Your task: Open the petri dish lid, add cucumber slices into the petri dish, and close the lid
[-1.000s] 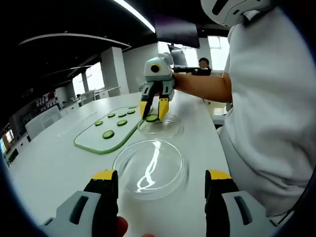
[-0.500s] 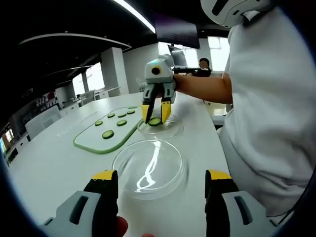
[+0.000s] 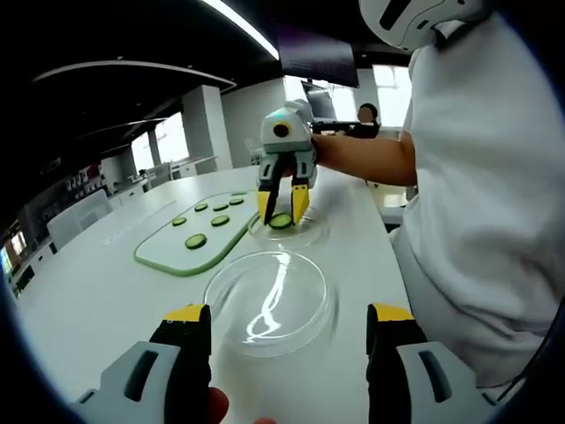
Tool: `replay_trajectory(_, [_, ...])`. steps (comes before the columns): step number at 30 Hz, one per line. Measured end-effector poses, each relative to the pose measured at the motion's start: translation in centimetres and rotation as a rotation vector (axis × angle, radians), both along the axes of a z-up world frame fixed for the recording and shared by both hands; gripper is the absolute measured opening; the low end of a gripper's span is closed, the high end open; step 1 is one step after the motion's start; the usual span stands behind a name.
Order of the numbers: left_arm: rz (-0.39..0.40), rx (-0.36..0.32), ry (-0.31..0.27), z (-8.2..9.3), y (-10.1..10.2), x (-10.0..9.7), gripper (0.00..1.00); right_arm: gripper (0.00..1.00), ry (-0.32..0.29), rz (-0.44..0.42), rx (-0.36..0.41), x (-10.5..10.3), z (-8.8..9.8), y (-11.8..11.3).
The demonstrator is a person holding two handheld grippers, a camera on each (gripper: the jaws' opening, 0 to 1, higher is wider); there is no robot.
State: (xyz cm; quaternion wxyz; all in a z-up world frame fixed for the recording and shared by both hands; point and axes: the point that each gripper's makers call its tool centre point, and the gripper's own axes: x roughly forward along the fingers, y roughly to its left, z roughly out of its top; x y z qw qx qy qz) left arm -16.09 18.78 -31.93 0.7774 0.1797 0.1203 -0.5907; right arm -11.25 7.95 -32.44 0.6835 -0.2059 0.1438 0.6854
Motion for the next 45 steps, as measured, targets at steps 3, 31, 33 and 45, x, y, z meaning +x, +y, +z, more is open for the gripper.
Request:
replay_trajectory(3, [0.002,-0.005,0.0,0.08,0.0,0.02,0.7,0.22,-0.003,0.0,-0.001,-0.09,0.03,0.14])
replay_trajectory(31, [0.015,-0.008,-0.003,0.19,0.17,0.29,0.7,0.22,-0.019,0.029,-0.013,-0.87,-0.05,0.59])
replay_trajectory(33, [0.014,-0.007,-0.002,0.15,0.14,0.25,0.7,0.23,-0.025,0.024,-0.016,-0.73,-0.08,0.56])
replay_trajectory(45, [0.012,-0.009,-0.003,0.19,0.16,0.31,0.7,0.26,-0.014,0.021,0.013,-0.35,0.23,0.21])
